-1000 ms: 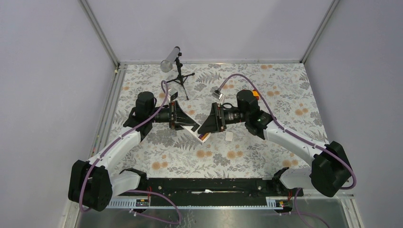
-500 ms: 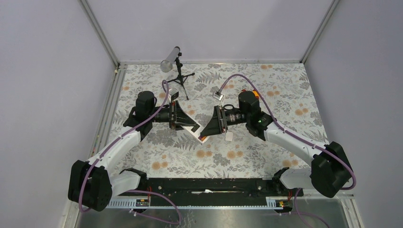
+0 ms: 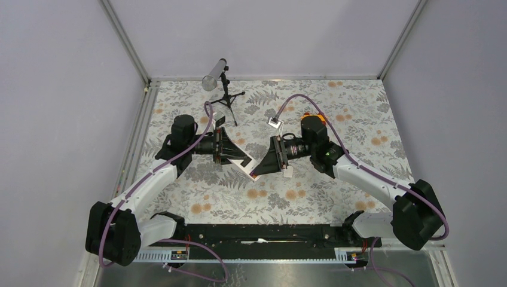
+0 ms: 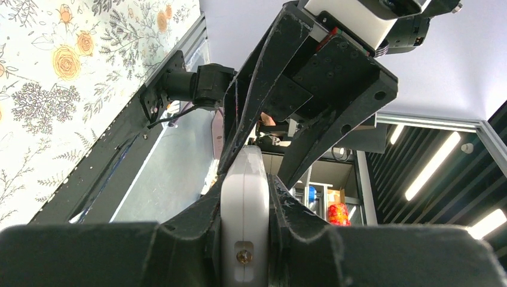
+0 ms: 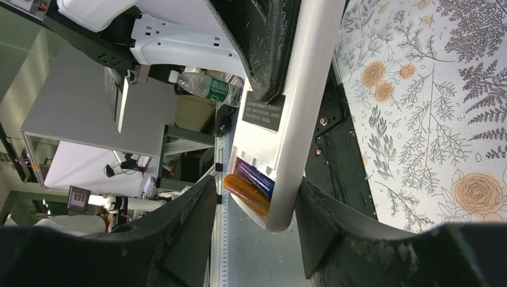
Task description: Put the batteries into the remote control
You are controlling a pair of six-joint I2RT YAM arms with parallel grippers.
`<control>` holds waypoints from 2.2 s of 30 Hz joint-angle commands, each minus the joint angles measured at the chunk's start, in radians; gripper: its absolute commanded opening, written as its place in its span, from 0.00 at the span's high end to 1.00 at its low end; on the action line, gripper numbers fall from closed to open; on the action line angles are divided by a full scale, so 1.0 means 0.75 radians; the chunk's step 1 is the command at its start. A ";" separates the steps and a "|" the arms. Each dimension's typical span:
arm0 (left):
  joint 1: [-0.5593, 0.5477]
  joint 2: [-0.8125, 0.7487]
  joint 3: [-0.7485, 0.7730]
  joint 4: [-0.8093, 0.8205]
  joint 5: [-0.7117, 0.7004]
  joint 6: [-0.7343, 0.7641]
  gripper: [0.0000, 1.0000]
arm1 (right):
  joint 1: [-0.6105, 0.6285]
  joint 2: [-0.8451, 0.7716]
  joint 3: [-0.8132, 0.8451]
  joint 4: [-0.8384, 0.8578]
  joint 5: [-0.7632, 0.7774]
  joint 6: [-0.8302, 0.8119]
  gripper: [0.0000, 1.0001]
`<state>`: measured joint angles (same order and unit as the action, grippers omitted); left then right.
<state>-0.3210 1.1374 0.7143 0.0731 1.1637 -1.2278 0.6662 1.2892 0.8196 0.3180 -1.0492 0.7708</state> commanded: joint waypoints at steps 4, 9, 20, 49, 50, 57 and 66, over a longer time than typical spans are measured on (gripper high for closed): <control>0.007 -0.025 0.074 0.039 -0.034 0.013 1.00 | -0.002 -0.036 0.022 -0.044 -0.051 -0.099 0.52; 0.006 -0.025 0.069 0.038 -0.040 0.009 1.00 | -0.001 -0.032 0.041 -0.094 -0.023 -0.143 0.60; 0.005 -0.032 0.082 0.038 -0.045 -0.024 1.00 | -0.002 -0.013 0.090 -0.236 0.028 -0.246 0.67; 0.005 -0.004 0.107 -0.032 -0.057 0.022 1.00 | 0.008 0.073 0.154 -0.264 0.048 -0.198 0.26; 0.005 -0.002 0.110 -0.041 -0.058 0.028 1.00 | 0.009 0.075 0.153 -0.264 0.047 -0.199 0.26; 0.005 0.004 0.131 -0.095 -0.065 0.065 1.00 | 0.012 0.083 0.167 -0.314 0.055 -0.242 0.23; 0.005 0.011 0.154 -0.179 -0.081 0.086 1.00 | 0.034 0.116 0.214 -0.416 0.086 -0.333 0.23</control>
<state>-0.3191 1.1477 0.7727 -0.0685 1.1053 -1.1702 0.6750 1.3643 0.9360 0.0364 -1.0054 0.5747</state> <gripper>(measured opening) 0.221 0.769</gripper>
